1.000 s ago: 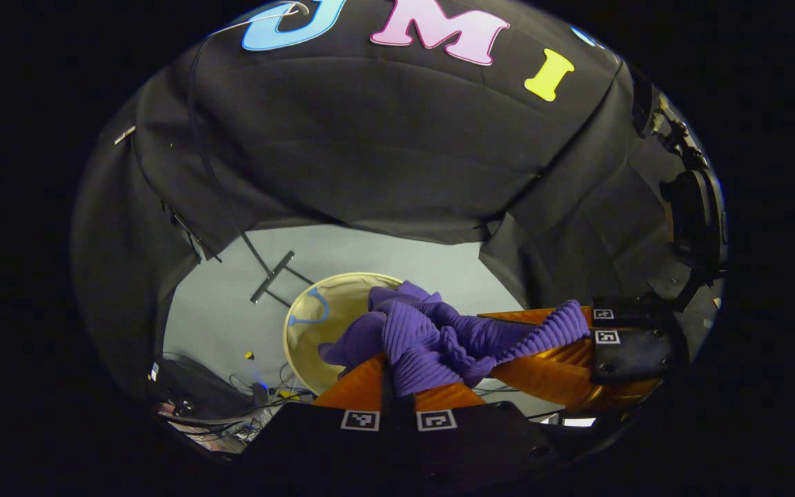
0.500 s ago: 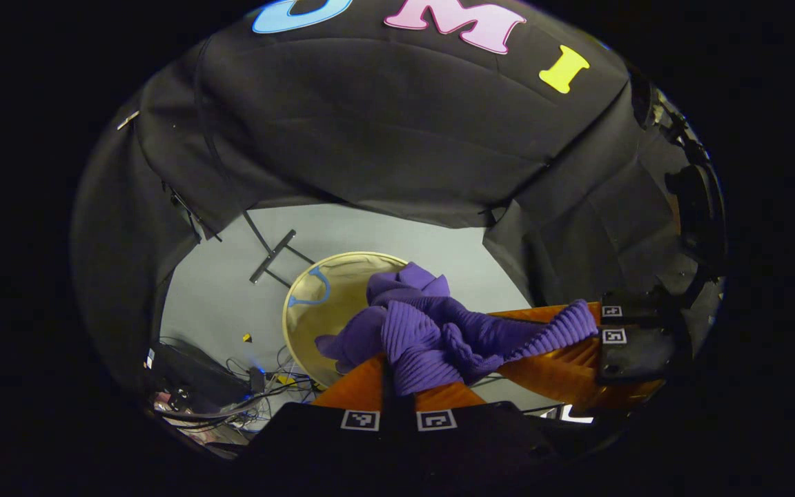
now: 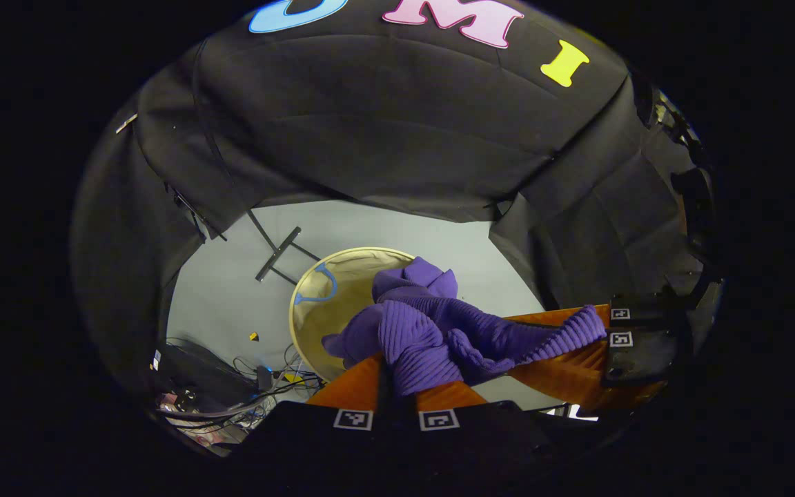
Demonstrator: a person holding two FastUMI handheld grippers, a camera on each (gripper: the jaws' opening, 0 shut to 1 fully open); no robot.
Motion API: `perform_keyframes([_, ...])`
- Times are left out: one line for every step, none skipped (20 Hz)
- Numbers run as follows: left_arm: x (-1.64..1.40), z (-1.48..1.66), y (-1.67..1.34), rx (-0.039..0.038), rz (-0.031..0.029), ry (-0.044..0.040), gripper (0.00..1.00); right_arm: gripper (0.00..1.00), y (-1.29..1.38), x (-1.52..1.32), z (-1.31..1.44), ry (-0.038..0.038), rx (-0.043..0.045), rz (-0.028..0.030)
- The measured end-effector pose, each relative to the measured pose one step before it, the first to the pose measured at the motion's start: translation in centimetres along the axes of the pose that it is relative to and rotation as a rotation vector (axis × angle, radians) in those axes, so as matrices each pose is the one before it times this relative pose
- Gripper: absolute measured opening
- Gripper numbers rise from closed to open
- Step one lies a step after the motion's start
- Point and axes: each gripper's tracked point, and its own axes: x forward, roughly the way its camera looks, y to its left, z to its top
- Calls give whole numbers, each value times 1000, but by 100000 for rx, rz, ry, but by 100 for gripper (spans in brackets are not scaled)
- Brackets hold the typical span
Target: Grasp the clothes on the hanger with both hands and then place them into the laundry hamper below.
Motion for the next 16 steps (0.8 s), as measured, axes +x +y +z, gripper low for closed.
perform_keyframes([413,43,168,330,537,-23,12,26,-262,8,-380,1037,-822,-214])
perform_keyframes([-478,30,502,-231,1269,-164,13,41,-149,71,-356,617,-450,-102])
perform_keyframes([-89,-54,850,-192,2000,-644,35,57,-1158,493,-179,-253,-1363,-2857])
perform_keyframes([-288,309,787,-834,2000,-1113,56,73,-1225,857,-694,-39,-207,-1468])
perform_keyframes([718,68,143,-2748,-785,-536,77,82,-524,-1216,445,707,2135,85])
perform_keyframes([-1049,147,-39,-3397,-538,-532,99,91,-171,-777,-135,375,3607,36])
perform_keyframes([46,-26,149,-2373,-220,-181,99,100,-276,-76,-10,-211,2810,-4])
perform_keyframes([-176,-108,27,-700,441,-296,96,99,-217,38,-21,-194,1188,-197])
perform_keyframes([-1,-144,5,352,567,-410,96,99,-207,93,-237,15,97,-466])
perform_keyframes([-54,-132,-5,607,176,-5,95,99,-146,-110,-450,-66,-126,78])
perform_keyframes([-20,-256,-71,1021,-53,230,95,99,83,-51,-96,13,-9,247])
perform_keyframes([78,-185,-184,973,-142,97,95,99,165,-87,-114,-108,-7,335])
perform_keyframes([-24,98,-422,922,-127,-365,95,99,46,-151,86,-381,-114,198])
perform_keyframes([-58,165,-216,628,-348,-762,95,99,122,-97,133,-722,-327,268])
perform_keyframes([-186,210,-295,470,-612,-798,95,99,10,-238,252,-1037,-422,-77])
perform_keyframes([-279,-17,-59,371,-485,-944,96,99,-140,-231,260,-1482,-181,-459])
